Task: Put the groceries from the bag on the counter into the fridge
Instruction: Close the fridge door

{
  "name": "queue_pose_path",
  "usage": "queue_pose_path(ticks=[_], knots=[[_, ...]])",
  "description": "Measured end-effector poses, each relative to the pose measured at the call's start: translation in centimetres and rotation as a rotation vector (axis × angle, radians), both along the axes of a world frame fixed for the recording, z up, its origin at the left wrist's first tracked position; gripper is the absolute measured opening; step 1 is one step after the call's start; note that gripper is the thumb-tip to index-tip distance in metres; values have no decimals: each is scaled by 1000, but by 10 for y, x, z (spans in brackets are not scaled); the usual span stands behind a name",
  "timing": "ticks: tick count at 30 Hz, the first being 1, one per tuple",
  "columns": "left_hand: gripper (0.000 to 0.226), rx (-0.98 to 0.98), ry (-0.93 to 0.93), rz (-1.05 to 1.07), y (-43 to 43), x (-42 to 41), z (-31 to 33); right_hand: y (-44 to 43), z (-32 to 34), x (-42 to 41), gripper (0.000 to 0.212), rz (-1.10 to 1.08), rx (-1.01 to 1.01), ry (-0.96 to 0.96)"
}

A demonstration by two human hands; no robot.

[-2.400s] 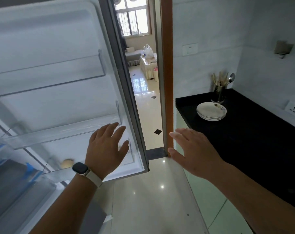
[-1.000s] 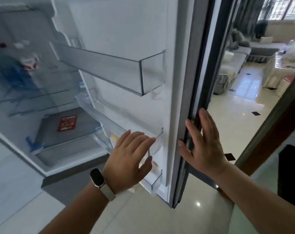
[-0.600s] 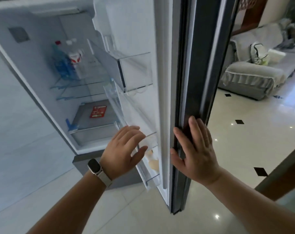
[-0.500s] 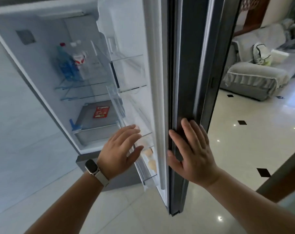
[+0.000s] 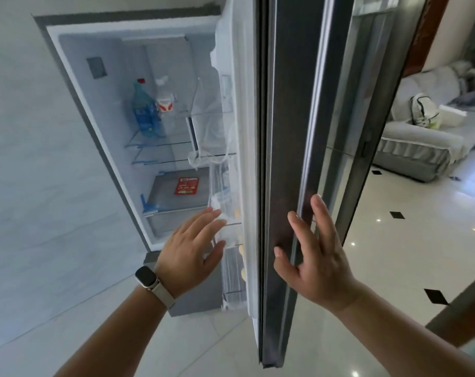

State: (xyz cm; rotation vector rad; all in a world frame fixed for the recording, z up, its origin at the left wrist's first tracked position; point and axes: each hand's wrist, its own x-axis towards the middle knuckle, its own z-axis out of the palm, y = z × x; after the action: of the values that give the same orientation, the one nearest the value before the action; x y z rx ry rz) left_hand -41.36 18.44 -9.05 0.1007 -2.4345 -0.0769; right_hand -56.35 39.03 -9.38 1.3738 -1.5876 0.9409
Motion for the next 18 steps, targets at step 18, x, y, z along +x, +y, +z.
queue_pose_path(ticks=[18], knots=[[91, 247, 223, 49, -18, 79, 6, -125, 26, 98, 58, 253, 119, -267]])
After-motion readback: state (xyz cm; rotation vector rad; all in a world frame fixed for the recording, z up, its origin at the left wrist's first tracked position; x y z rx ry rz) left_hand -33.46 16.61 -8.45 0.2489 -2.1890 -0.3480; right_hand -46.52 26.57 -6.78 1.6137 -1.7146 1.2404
